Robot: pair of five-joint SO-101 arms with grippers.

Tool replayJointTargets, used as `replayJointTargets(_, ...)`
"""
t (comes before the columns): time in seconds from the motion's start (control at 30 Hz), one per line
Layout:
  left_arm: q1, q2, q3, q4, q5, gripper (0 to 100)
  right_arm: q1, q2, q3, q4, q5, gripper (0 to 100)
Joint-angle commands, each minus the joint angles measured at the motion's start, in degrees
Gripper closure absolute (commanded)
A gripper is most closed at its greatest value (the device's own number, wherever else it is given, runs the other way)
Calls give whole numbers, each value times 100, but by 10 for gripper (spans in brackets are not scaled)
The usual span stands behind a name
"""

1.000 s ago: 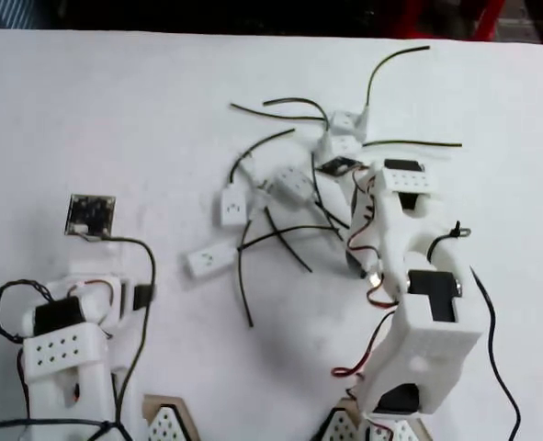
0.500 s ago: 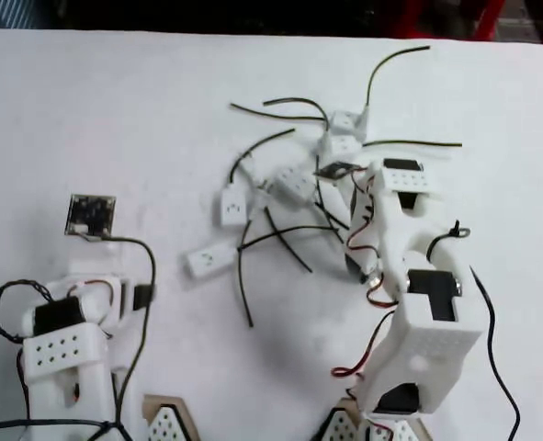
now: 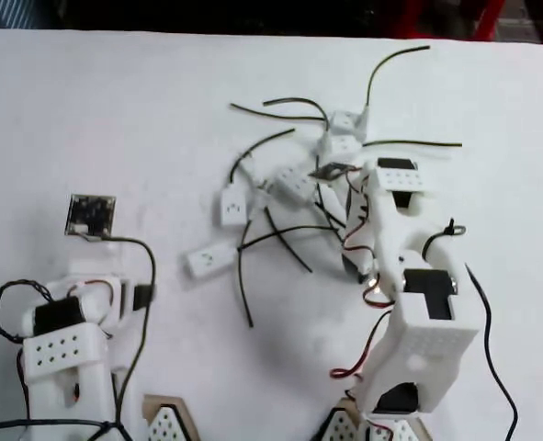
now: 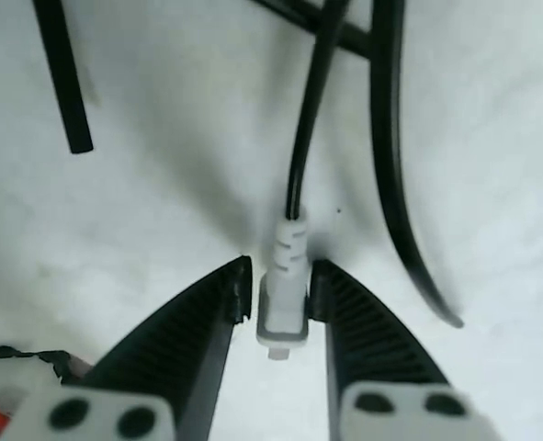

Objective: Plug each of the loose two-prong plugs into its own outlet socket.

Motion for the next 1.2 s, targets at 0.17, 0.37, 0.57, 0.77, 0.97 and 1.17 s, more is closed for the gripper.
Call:
replayJointTargets(0.17,-13,-110,-18,-70,-35,669,-101,-92,-237,22,0,893)
replayJointTargets(0.37,-13,-110,-18,-70,-35,669,4,-75,-352,57,0,902)
replayJointTargets(0.57,-13,-110,-18,-70,-35,669,4,-110,-360,57,9,981)
replayJointTargets(0.77,-13,-110,-18,-79,-35,669,-13,-875,-334,629,-9,981)
replayJointTargets(0.97,-13,-110,-18,-79,-35,669,-4,-2589,18,998,-387,981)
replayJointTargets(1.17,-13,-110,-18,-79,-18,669,-233,-4101,826,971,-1301,981)
